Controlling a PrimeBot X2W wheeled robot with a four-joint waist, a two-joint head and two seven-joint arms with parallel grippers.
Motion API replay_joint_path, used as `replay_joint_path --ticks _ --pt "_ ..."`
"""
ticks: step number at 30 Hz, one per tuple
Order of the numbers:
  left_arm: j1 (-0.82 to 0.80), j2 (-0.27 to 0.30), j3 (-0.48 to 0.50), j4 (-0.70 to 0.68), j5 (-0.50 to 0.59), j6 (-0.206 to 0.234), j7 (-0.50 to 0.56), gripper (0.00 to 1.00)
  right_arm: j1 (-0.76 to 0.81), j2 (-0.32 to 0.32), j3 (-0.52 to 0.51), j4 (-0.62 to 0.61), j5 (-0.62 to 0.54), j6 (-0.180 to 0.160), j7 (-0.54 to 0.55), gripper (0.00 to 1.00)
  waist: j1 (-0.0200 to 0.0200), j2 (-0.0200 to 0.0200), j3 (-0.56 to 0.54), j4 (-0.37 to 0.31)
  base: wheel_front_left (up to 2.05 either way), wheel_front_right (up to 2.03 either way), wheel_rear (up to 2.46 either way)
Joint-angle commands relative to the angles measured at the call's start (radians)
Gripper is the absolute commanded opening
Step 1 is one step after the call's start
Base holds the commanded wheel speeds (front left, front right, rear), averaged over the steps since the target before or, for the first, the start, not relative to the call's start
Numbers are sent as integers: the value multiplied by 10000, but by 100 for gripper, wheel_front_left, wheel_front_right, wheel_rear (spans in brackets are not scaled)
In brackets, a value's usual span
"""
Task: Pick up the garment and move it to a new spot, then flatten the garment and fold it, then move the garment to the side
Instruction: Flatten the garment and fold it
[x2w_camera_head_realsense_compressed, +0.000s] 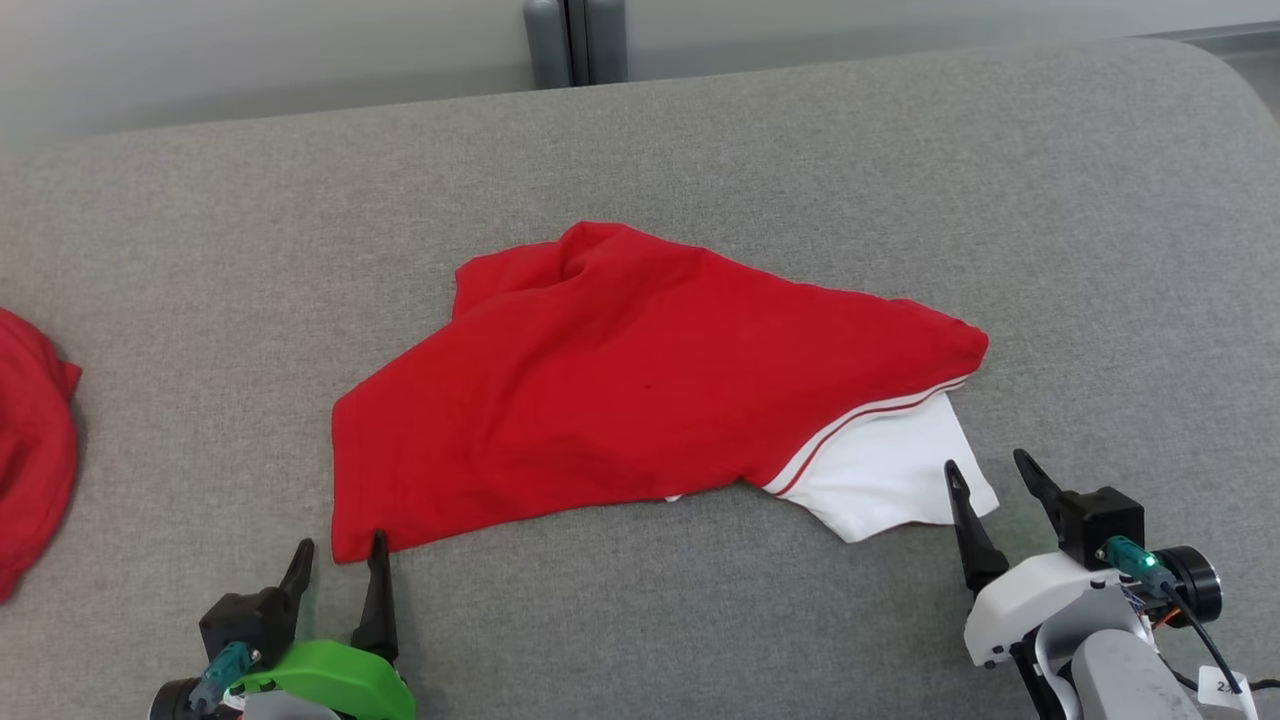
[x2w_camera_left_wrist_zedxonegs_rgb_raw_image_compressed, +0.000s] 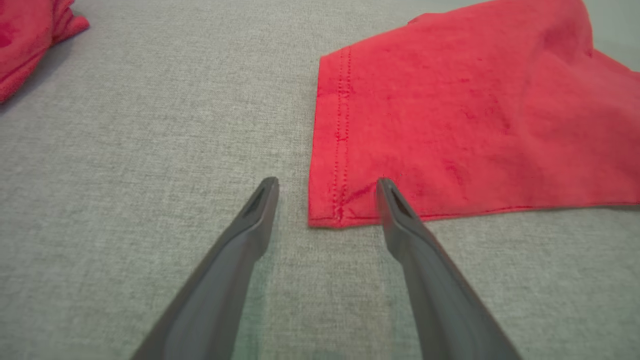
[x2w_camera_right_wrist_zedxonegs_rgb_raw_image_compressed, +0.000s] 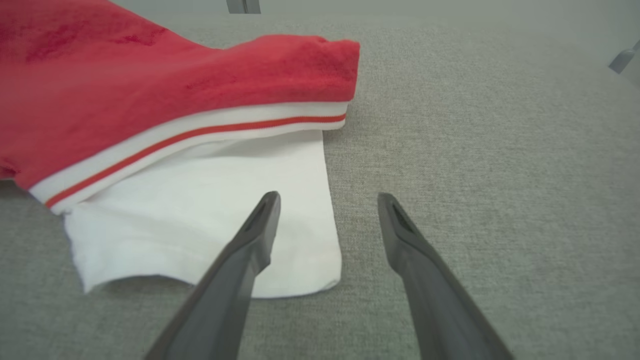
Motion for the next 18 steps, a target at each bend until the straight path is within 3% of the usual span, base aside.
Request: replay_joint_path --ticks 1,18 --pt "-207 80 -8 76 -25 -32 -4 100 -114 -38 -23 61 -70 -14 -6 100 0 0 120 -27 0 0 0" --pt "-520 183 -53 406 -127 -32 7 100 -386 -27 423 1170 -171 -12 31 100 0 0 463 -23 0 0 0"
